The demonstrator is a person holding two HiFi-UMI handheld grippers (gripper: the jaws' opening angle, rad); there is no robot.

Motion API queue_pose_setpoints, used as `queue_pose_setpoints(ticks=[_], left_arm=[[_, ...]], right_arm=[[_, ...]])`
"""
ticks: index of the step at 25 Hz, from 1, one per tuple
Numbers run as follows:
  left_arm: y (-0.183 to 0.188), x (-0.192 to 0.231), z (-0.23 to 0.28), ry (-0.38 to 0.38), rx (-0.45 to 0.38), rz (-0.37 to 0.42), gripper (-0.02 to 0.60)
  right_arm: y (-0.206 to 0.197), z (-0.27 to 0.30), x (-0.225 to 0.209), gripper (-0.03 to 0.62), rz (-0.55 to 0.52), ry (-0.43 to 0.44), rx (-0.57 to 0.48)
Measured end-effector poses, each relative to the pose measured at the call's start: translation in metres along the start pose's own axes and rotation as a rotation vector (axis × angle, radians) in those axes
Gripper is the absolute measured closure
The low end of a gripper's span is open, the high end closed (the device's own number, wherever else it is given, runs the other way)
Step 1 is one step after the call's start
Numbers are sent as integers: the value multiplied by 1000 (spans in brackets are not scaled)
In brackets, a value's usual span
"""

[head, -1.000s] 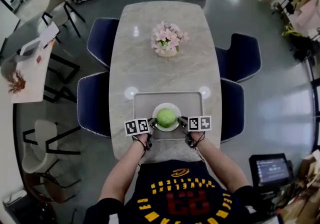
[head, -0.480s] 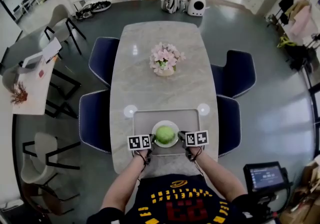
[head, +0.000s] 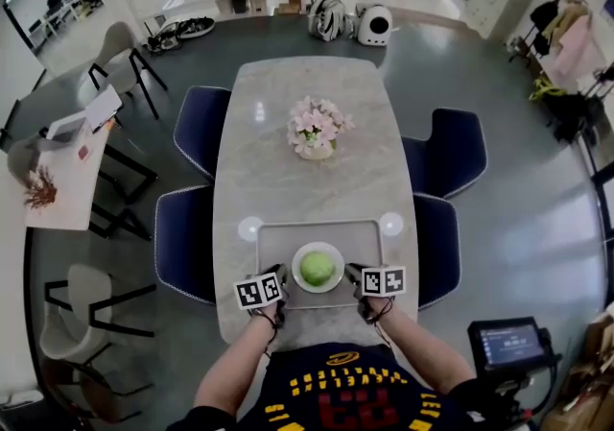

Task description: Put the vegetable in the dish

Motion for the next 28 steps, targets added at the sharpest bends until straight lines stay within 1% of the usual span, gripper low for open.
queue_pose_setpoints(ticks=[2,7,10,14,17,22,23,26,28], left_arm=[[1,-3,-12,-24,-32,-17,531],[2,-16,-41,-110,-86,-73,531],[3,-26,-56,-146,-116,-73,531],[6,-46,-78,-193,-150,-20,531],[9,-67,-95,-247,-175,16,531],[13,-103,-124,-337,-221,81,531],[15,-110,-130,-356,-231,95,531],[19,-129,-147,-409,-258,145,531],[19,-139,-155,-432,-272,173,542]], right_arm=[[-1,-7,4,549,17,20,-22],[4,-31,14,549,61,62,-86],[8,-42,26,549,65,100,-119],[19,-53,56,549,17,153,-168],[30,-60,83,549,-25,203,-200],[39,-72,123,551,-136,260,-221],[40,-75,130,589,-157,269,-227],[46,-84,146,589,-195,287,-252],[48,-89,154,589,-208,301,-268]])
Point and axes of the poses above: the fingertips, and each gripper's own axes: z forward along the fingers, x to its left, y out of its top, the point moved 1 cm from there along -z, backward along the fingers, and after that the axes turned 12 degrees about y, right-handed, at the moved point
